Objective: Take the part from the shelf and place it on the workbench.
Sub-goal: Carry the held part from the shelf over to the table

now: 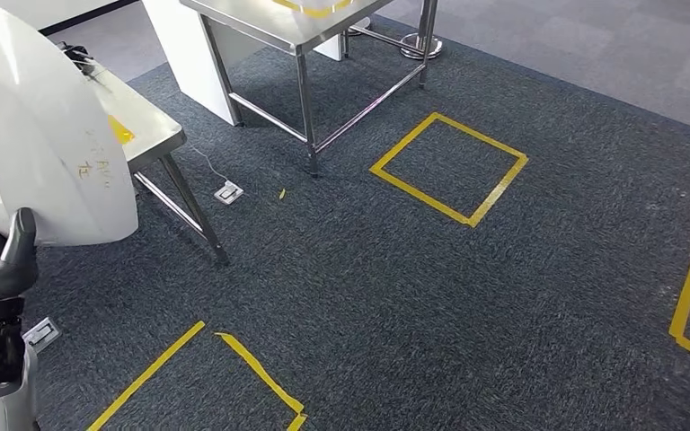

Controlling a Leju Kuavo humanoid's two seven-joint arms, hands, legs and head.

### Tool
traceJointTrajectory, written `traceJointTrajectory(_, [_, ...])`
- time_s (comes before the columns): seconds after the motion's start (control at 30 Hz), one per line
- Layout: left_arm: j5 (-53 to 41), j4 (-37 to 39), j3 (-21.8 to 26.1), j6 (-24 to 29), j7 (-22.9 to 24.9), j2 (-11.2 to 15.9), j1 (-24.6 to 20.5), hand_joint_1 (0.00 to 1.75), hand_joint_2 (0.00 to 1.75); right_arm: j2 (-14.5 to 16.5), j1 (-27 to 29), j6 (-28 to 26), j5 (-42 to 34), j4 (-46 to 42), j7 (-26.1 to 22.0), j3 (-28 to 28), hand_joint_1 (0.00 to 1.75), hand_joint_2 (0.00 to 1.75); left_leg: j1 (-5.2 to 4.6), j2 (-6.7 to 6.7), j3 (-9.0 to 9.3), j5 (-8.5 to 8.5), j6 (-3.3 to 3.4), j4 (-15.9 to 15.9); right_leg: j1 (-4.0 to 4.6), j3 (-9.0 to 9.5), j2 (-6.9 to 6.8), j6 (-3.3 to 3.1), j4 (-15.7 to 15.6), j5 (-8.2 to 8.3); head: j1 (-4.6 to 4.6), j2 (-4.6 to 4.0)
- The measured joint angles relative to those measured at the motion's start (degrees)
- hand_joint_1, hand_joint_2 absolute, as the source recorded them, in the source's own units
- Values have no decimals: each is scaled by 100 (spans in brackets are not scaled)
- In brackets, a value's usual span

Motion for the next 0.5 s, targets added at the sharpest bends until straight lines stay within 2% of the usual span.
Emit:
traceJointTrajectory(0.03, [4, -20, 40, 27, -17, 2, -6, 175, 175, 4, -7, 0, 0, 0, 24, 0, 0, 0, -5, 99, -32, -25, -26, 37, -1, 14, -77, -49, -23, 17, -6, 0])
traceJointTrajectory(0.07, [9, -35, 70, 46, -26, 4, -22, 175, 175, 7, -11, -1, 1, 0, 39, 0, 0, 0, -16, 269, -103, -110, -44, 165, -3, 27, -160, -95, -46, 33, -21, 0])
traceJointTrajectory(0.13, [23, -53, 102, 78, -41, 6, -59, 175, 175, 10, 1, -2, 2, 0, 44, -1, 0, 0, -38, 681, -373, -455, -63, 762, 13, 29, -333, -155, -64, 38, -51, 0])
traceJointTrajectory(0.17, [29, -55, 104, 92, -45, 3, -68, 175, 175, 10, 12, -2, 2, 0, 44, -2, 0, 0, -35, 776, -551, -636, -74, 1151, 25, 27, -425, -170, -64, 33, -60, 0])
traceJointTrajectory(0.2, [34, -56, 104, 109, -48, 0, -67, 175, 175, 10, 20, -2, 2, 0, 49, -2, 0, 0, -31, 819, -684, -746, -82, 1455, 34, 25, -519, -176, -63, 27, -59, 0])
traceJointTrajectory(0.23, [38, -58, 104, 131, -49, -3, -64, 175, 175, 10, 22, -2, 1, 0, 53, -2, 0, 0, -29, 841, -732, -753, -87, 1587, 38, 26, -612, -178, -62, 20, -60, 0])
traceJointTrajectory(0.27, [40, -61, 104, 154, -46, -4, -64, 175, 175, 11, 18, -2, 1, 0, 56, -2, 0, 0, -29, 864, -659, -651, -88, 1482, 40, 33, -697, -173, -61, 12, -60, 0])
traceJointTrajectory(0.3, [40, -67, 104, 177, -41, -5, -68, 175, 175, 13, 10, -2, 0, 0, 56, -2, 0, 0, -29, 918, -476, -476, -82, 1165, 40, 46, -775, -163, -61, 1, -60, 0])
traceJointTrajectory(0.37, [40, -85, 104, 204, -31, -5, -81, 175, 175, 16, 0, -3, 0, 0, 54, -2, 0, 0, -48, 1161, -43, -193, -37, 375, 58, 86, -916, -118, -56, -34, -57, 0])
traceJointTrajectory(0.4, [39, -94, 104, 210, -25, -6, -87, 175, 175, 16, -3, -3, 0, 0, 52, -2, 0, 0, -65, 1245, 91, -128, 2, 128, 73, 105, -978, -90, -56, -51, -53, 0])
traceJointTrajectory(0.43, [40, -102, 104, 215, -22, -6, -92, 175, 175, 16, -6, -4, 0, 0, 51, -2, 0, 0, -83, 1276, 144, -118, 43, 18, 86, 122, -1040, -61, -60, -63, -50, 0])
traceJointTrajectory(0.5, [45, -114, 105, 238, -15, -4, -90, 175, 175, 18, -21, -4, 0, -2, 54, -2, 0, 0, -93, 1134, 135, -99, 123, 4, 95, 155, -1150, 1, -79, -80, -47, 0])
